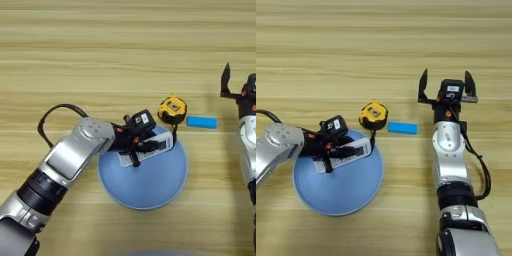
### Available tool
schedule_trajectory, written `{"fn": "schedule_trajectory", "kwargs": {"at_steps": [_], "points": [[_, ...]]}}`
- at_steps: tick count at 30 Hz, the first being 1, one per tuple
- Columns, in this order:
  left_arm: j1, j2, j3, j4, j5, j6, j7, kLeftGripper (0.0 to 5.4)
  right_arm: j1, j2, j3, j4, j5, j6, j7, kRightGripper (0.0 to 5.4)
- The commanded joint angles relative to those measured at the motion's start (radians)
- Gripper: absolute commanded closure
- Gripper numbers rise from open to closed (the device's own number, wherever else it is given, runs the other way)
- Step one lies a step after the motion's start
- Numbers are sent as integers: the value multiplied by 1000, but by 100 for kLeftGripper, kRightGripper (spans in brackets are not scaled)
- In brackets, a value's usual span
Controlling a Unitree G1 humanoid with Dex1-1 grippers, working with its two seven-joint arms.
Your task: Move the objects on the table
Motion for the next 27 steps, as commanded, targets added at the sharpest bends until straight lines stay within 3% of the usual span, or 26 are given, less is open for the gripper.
{"fn": "schedule_trajectory", "kwargs": {"at_steps": [1, 7, 18, 27], "points": [[-13, 19, -2, 12, 22, 5, 4, 429, -4, 3, -4, -7, 4, 17, -2, 0], [-25, 9, 14, 5, 15, -1, 9, 432, -6, 3, -4, -5, 4, 16, -3, 0], [-95, -28, 132, -32, -52, 43, 25, 437, -10, 0, -5, 9, 4, 13, -1, 0], [-153, -36, 181, 9, -57, 30, 40, 437, -14, 0, -6, 18, 4, 9, -2, 0]]}}
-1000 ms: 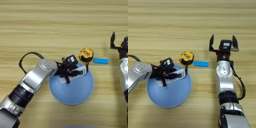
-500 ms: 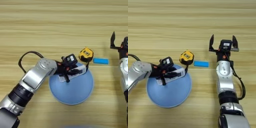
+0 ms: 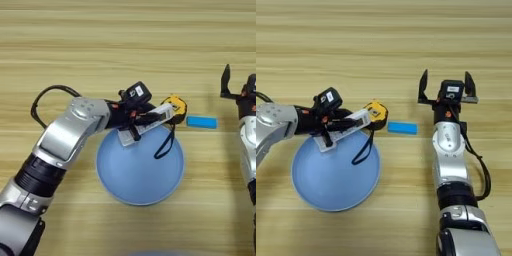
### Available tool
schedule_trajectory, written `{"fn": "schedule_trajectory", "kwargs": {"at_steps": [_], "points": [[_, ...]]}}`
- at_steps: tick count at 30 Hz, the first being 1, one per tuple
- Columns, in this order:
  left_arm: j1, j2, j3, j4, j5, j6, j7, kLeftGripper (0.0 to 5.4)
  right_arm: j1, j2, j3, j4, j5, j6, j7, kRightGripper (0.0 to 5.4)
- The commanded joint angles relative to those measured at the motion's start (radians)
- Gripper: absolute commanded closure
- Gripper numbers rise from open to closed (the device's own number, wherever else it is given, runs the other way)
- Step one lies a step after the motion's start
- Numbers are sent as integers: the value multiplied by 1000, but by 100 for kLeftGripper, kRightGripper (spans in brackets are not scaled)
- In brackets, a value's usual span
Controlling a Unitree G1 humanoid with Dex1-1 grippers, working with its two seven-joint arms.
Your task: Move the objects on the table
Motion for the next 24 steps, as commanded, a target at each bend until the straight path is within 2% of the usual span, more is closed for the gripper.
{"fn": "schedule_trajectory", "kwargs": {"at_steps": [1, 4, 10, 19, 24], "points": [[-62, -8, 46, 40, -8, -11, 17, 437, -15, 0, -5, 10, 4, 9, -2, 0], [-88, -6, 66, 98, 3, -37, 23, 437, -16, 1, -4, 14, 3, 8, -2, 0], [-152, 4, 97, 311, 44, -151, 38, 437, -18, 1, -4, 19, 3, 5, -3, 0], [-207, 13, 77, 622, 136, -355, 19, 437, -13, -1, -4, 17, 1, 2, -2, 0], [-213, 14, 59, 749, 182, -443, -5, 437, -10, 1, -3, 11, 0, 2, -3, 0]]}}
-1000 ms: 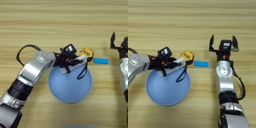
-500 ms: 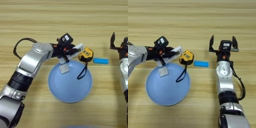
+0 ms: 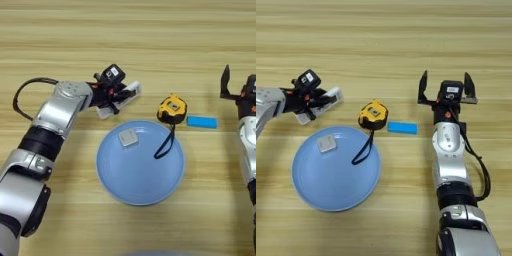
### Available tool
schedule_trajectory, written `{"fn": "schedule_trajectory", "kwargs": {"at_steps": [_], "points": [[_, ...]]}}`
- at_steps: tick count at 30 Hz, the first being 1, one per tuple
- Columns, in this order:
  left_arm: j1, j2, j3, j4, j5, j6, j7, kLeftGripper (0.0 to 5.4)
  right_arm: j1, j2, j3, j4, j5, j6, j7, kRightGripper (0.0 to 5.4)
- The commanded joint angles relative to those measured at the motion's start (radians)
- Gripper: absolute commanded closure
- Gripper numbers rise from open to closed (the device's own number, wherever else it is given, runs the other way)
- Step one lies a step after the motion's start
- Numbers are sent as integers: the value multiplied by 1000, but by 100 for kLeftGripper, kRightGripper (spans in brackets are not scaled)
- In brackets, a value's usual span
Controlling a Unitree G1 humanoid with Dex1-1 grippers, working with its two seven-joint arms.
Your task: Move the objects on the table
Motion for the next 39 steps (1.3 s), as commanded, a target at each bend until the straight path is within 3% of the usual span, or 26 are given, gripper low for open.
{"fn": "schedule_trajectory", "kwargs": {"at_steps": [1, 9, 20, 32, 39], "points": [[-14, 11, -26, 93, 48, -69, -36, 437, -7, 1, -3, -3, 1, 6, -3, 0], [12, 12, -47, 134, 66, -115, -127, 437, -5, 0, -3, -9, 1, 9, -2, 0], [68, 12, -40, 34, 39, -45, -238, 437, -5, -1, -3, -9, 0, 10, -2, 0], [79, 15, -39, 11, 41, -23, -229, 437, -5, -1, -1, -10, -5, 10, -3, 0], [71, 10, -36, 33, 47, -34, -208, 369, -6, -1, -1, -8, -5, 9, -4, 0]]}}
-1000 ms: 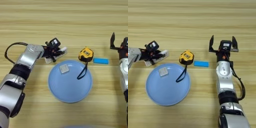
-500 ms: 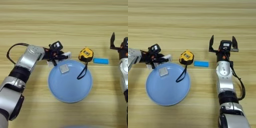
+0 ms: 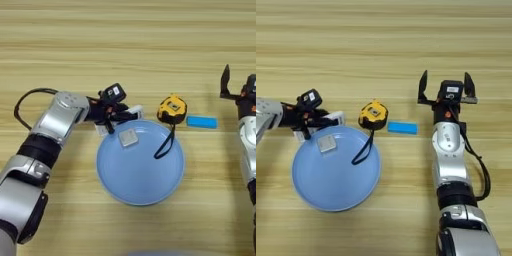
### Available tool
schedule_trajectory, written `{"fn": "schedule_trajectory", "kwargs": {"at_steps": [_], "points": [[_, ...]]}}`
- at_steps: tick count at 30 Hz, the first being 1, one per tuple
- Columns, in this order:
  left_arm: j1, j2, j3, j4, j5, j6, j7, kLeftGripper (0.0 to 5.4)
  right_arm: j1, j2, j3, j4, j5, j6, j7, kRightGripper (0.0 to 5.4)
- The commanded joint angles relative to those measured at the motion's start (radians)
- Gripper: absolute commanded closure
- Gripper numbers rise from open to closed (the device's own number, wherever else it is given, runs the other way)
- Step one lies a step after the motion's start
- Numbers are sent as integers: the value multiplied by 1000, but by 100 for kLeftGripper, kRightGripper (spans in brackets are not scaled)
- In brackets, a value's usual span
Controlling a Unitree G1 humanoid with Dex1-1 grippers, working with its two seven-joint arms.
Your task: Move the objects on the table
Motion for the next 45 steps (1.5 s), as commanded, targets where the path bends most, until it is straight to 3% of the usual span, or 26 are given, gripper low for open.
{"fn": "schedule_trajectory", "kwargs": {"at_steps": [1, 18, 26, 32, 35, 38, 40, 42, 45], "points": [[11, 0, -7, 25, 20, 4, 11, 361, -6, -1, -1, -5, -2, 9, -4, 0], [10, 2, -12, 20, 19, -10, 17, 195, -11, -1, -1, 6, -2, 7, -3, 0], [-11, -6, 25, -27, -9, -10, 34, 142, -15, -1, 0, 14, -3, 6, -3, 0], [-2, -12, 107, -191, -73, 23, 62, 70, -15, 0, 1, 14, -5, 4, -5, 0], [48, -2, 174, -322, -131, 32, 95, 32, -14, 1, 2, 12, -6, 4, -5, 0], [75, -12, 224, -361, -158, 9, 142, 3, -15, 1, 3, 13, -6, 3, -5, 0], [126, -59, 290, -339, -149, -144, 263, 3, -15, -1, 2, 14, -5, 2, -3, 0], [170, -100, 340, -320, -158, -238, 352, 3, -15, -3, 1, 16, -3, 1, -1, 0], [240, -147, 382, -322, -179, -363, 416, 3, -13, -5, -1, 14, -2, 1, 2, 0]]}}
